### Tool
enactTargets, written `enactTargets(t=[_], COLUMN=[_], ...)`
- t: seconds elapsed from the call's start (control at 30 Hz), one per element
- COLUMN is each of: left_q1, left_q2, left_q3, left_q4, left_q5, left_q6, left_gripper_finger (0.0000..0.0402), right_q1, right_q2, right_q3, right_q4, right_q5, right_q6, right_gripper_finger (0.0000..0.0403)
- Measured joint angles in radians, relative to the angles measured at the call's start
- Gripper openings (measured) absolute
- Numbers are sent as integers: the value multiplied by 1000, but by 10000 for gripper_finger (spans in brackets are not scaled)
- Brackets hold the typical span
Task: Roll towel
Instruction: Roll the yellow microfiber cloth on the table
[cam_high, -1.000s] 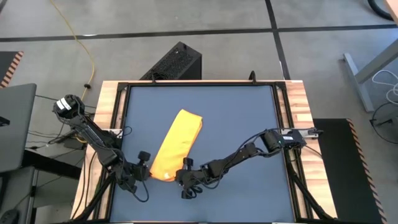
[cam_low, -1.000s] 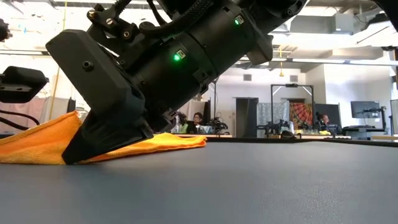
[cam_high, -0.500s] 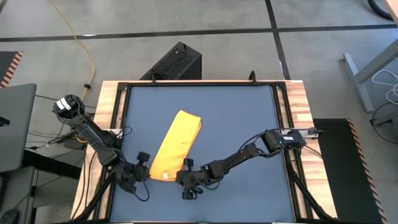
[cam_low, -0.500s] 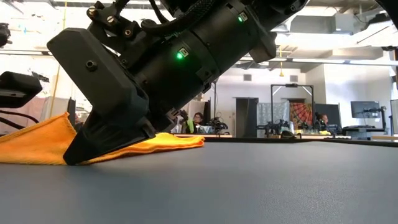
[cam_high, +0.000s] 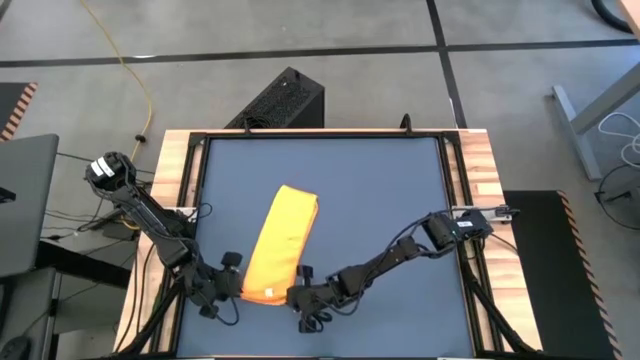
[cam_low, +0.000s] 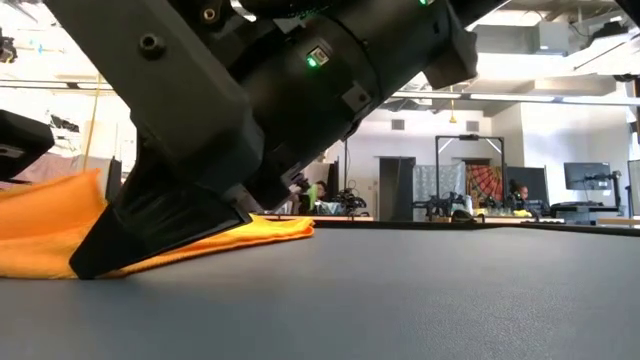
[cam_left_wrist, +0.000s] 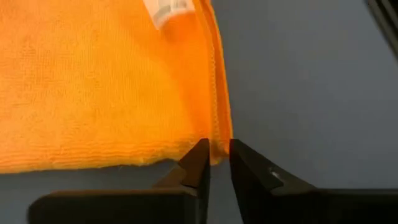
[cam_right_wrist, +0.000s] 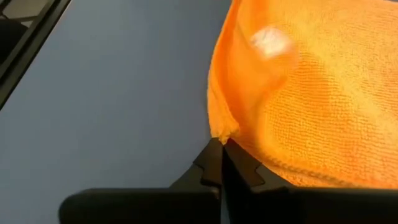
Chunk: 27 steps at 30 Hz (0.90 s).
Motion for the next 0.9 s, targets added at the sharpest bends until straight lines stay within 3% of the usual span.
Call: enactTargets(t=[0.33,0.9], left_q1=[0,-83], left_q2=[0,0], left_q3=[0,0], left_q4=[162,187], left_q5=[-24,-64], left_q6=[88,83], left_gripper_finger=[128,135], right_q1=[23,49], right_q2=[-2,-26], right_q3=[2,0], right_q4=[-58,-141], right_q5=[2,4], right_q6=[7,53], right_gripper_finger=[23,28])
